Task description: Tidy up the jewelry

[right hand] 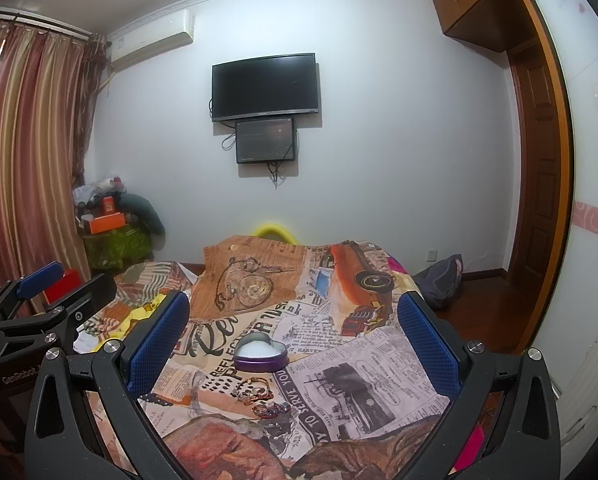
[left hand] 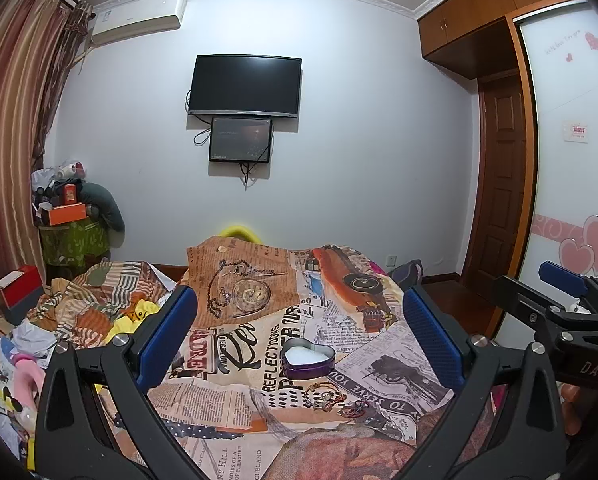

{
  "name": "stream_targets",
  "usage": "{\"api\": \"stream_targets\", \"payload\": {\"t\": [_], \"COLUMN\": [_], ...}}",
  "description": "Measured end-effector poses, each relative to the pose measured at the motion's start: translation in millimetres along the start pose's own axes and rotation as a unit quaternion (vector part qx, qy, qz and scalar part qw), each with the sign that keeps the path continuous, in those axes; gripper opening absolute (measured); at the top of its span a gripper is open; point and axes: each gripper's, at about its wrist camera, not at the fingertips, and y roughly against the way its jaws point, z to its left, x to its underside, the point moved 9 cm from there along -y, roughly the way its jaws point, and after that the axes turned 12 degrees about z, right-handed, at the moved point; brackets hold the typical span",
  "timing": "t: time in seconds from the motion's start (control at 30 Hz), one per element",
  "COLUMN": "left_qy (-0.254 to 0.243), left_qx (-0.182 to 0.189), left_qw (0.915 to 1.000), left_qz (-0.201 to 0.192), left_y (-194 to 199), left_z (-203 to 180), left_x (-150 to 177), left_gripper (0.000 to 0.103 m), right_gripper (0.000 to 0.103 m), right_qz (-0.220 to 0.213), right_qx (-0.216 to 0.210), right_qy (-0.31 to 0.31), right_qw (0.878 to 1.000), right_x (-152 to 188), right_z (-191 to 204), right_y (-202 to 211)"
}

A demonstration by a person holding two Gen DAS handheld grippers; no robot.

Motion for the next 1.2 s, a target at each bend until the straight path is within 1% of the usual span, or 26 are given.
{"api": "stream_targets", "payload": {"t": [0.43, 0.87, 1.07, 1.2], "left_qy": [0.000, 0.002, 0.003, 0.005], "left_qx": [0.000, 0.001, 0.000, -0.004], "left_qw": [1.0000, 0.9999, 0.9997, 0.9992], "left_qz": [0.002, 0.011, 0.022, 0.039], "left_y": [-3.0, -12.6, -23.6, -40.2], "left_z": [0.3, 0.5, 2.5, 4.4], "left_x": [0.6, 2.3, 4.4, 7.0], "left_gripper": [0.103, 0.103, 0.103, 0.103], "right_gripper": [0.103, 0.103, 0.103, 0.103], "right_qz": [0.003, 0.011, 0.023, 0.038], "right_qx": [-0.002, -0.003, -0.004, -0.002], "right_qy": [0.002, 0.001, 0.000, -0.004], "right_qw": [1.000, 1.000, 1.000, 0.999], "right_x": [6.7, 5.9, 4.5, 7.6], "right_z": [3.4, 3.2, -0.4, -6.1], "right_y": [-2.1, -7.2, -16.4, -28.0]}}
